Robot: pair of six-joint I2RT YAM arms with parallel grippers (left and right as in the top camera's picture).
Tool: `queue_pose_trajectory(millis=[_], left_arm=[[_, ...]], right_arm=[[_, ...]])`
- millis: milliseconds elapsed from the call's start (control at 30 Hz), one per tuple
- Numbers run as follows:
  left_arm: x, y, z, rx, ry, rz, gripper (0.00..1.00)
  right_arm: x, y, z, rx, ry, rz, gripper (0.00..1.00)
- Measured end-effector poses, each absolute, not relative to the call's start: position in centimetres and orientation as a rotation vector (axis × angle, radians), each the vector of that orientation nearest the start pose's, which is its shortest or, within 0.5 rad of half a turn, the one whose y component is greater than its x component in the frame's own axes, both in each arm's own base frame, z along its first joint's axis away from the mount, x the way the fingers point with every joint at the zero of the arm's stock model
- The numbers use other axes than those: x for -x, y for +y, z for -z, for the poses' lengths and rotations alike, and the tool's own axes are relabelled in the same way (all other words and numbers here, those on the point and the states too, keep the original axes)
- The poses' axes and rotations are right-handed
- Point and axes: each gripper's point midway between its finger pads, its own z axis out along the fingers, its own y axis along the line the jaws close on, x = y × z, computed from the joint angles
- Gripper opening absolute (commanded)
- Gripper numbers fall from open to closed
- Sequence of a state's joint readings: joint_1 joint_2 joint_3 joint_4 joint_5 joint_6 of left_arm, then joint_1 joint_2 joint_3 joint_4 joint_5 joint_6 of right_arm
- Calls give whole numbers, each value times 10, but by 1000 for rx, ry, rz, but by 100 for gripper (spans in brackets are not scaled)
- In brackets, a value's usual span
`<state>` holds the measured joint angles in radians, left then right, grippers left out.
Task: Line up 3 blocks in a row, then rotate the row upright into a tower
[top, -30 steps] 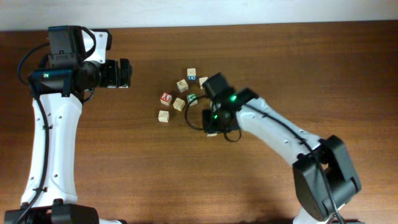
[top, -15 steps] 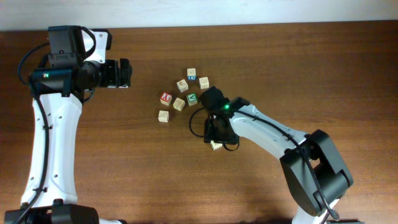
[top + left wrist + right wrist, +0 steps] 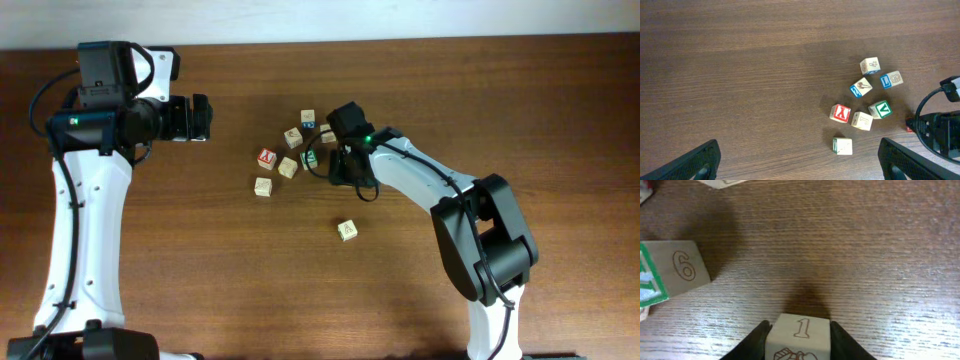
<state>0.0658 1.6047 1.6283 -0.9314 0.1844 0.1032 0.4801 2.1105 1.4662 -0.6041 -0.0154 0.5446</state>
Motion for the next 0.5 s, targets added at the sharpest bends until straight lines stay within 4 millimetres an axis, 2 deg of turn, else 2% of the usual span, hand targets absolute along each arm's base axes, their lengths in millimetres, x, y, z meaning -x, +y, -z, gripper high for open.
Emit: queue_pose_trajectory(millis=[100,133,167,200,233,267,333,367,433,500], left_arm=[[-423,-4,-252,-124,2460,155,99],[-423,-4,-252,-124,2460,155,99],[-423,-4,-252,-124,2459,155,99],[-423,-4,-252,-124,2460,155,99],[-423,-4,-252,-124,2460,155,99],[-423,-4,-252,-124,2460,155,99],[-423,-4,-252,-124,2460,155,99],[-423,-4,-252,-124,2460,155,99],[-423,-4,-252,-124,2459,155,99],[-423,-4,-252,-124,2460,155,99]], right_arm=[[-404,217,-11,-42,2896,-244,17],[-401,220,-15,-11,2914,-259,17],[-397,228,-28,54,2934,-308,17],[-384,239,-43,149,2969,-364,17],[-375,248,-49,199,2983,-399,17],[-357,261,-52,278,3013,-422,17],[-308,294,-49,489,3069,-385,15],[-294,300,-46,529,3081,-343,15],[-269,290,-26,479,3147,-197,15],[-272,276,-21,361,3173,-143,16]])
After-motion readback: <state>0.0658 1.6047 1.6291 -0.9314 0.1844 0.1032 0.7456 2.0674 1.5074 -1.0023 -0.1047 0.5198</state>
